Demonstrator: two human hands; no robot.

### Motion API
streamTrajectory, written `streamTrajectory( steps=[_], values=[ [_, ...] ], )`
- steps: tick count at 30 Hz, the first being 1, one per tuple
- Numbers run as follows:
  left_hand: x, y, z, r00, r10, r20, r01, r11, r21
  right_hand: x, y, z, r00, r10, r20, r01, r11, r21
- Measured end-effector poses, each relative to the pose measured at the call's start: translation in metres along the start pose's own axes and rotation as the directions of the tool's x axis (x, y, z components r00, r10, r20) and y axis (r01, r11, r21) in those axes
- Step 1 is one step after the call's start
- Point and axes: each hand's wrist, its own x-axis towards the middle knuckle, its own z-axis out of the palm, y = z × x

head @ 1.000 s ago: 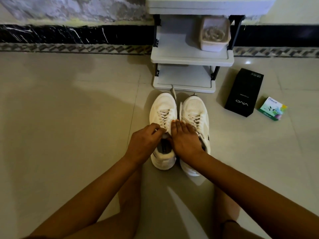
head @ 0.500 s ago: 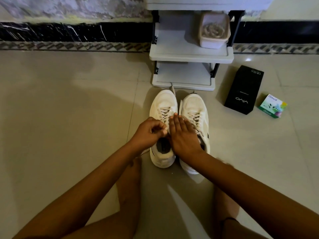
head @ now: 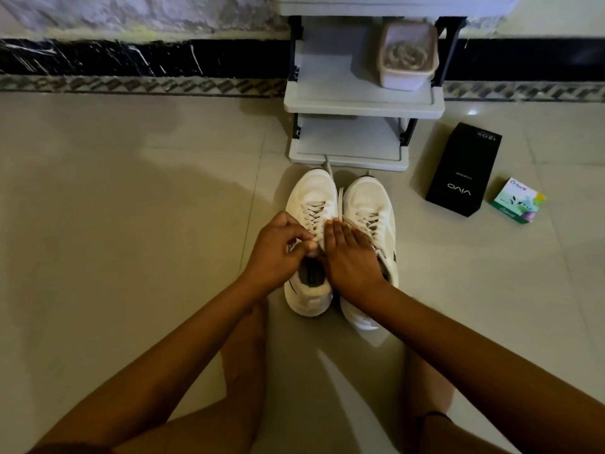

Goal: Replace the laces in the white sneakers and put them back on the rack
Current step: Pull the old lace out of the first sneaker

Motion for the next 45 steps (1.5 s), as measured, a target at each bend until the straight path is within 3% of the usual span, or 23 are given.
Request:
streamTrajectory(
  steps=[2,5,9,12,15,17,20,24,27,29,31,33,35,39,41,43,45],
  values=[
    [0.001,0.006,0.001,0.996,-0.089,0.032,0.093,0.979,-0.179,-0.002,0.0,0.0,1.0,-0.01,-0.01,0.01,1.0,0.015],
    [0.002,0.004,0.002,0.988,-0.153,0.029,0.155,0.958,-0.239,-0.001,-0.001,-0.001,1.0,-0.007,0.002,0.007,1.0,0.01],
    [0.002,-0.009,-0.008,0.996,0.012,0.09,-0.021,0.995,0.093,0.001,-0.003,-0.002,1.0,0.004,0.025,-0.005,1.0,0.019],
    [-0.005,-0.014,-0.01,0.98,0.124,0.155,-0.17,0.927,0.335,-0.001,-0.003,-0.001,1.0,0.009,0.025,-0.01,1.0,0.014],
    [-0.01,-0.014,-0.003,0.977,0.187,0.107,-0.215,0.881,0.421,-0.001,-0.003,-0.002,0.999,0.012,0.03,-0.013,1.0,0.012],
    [-0.007,-0.006,-0.002,0.993,0.115,0.032,-0.119,0.943,0.31,0.0,-0.003,-0.003,1.0,0.004,0.026,-0.004,1.0,0.013],
    [0.004,0.009,-0.007,0.996,-0.08,0.039,0.083,0.993,-0.078,0.0,0.001,-0.003,1.0,-0.005,0.015,0.005,1.0,-0.01],
    [0.005,0.021,-0.007,0.994,-0.083,0.07,0.096,0.975,-0.203,0.0,0.003,0.0,1.0,0.014,-0.001,-0.014,1.0,-0.02],
    [0.002,0.016,-0.009,0.998,-0.035,0.061,0.038,0.998,-0.05,0.001,0.003,0.002,1.0,0.008,-0.014,-0.008,1.0,-0.019],
    [-0.001,0.011,-0.013,0.989,0.017,0.148,-0.041,0.986,0.162,0.0,0.003,0.003,1.0,0.008,-0.024,-0.008,1.0,0.01],
    [-0.006,0.008,-0.013,0.969,0.019,0.246,-0.126,0.894,0.429,-0.002,0.004,0.002,1.0,0.006,-0.022,-0.006,1.0,0.023],
    [-0.01,0.006,-0.011,0.966,0.033,0.256,-0.176,0.808,0.562,-0.001,0.004,0.002,1.0,0.008,-0.003,-0.008,1.0,0.017],
    [-0.01,0.006,-0.008,0.972,0.055,0.227,-0.181,0.791,0.585,-0.001,0.004,0.001,1.0,0.01,-0.008,-0.01,1.0,0.017],
    [0.002,0.01,-0.01,0.965,-0.068,0.252,-0.038,0.919,0.393,0.0,0.002,0.0,1.0,0.01,-0.004,-0.01,1.0,0.014],
    [0.008,0.015,-0.013,0.962,-0.043,0.27,-0.059,0.932,0.358,0.0,0.002,-0.001,1.0,0.018,0.012,-0.018,1.0,0.01],
    [0.009,0.021,-0.013,0.953,0.006,0.302,-0.157,0.864,0.479,0.0,0.001,-0.002,1.0,0.021,0.021,-0.021,1.0,0.014],
    [0.007,0.02,-0.009,0.942,0.026,0.336,-0.254,0.71,0.657,0.0,0.001,-0.002,1.0,0.023,0.02,-0.024,1.0,0.017]
  ],
)
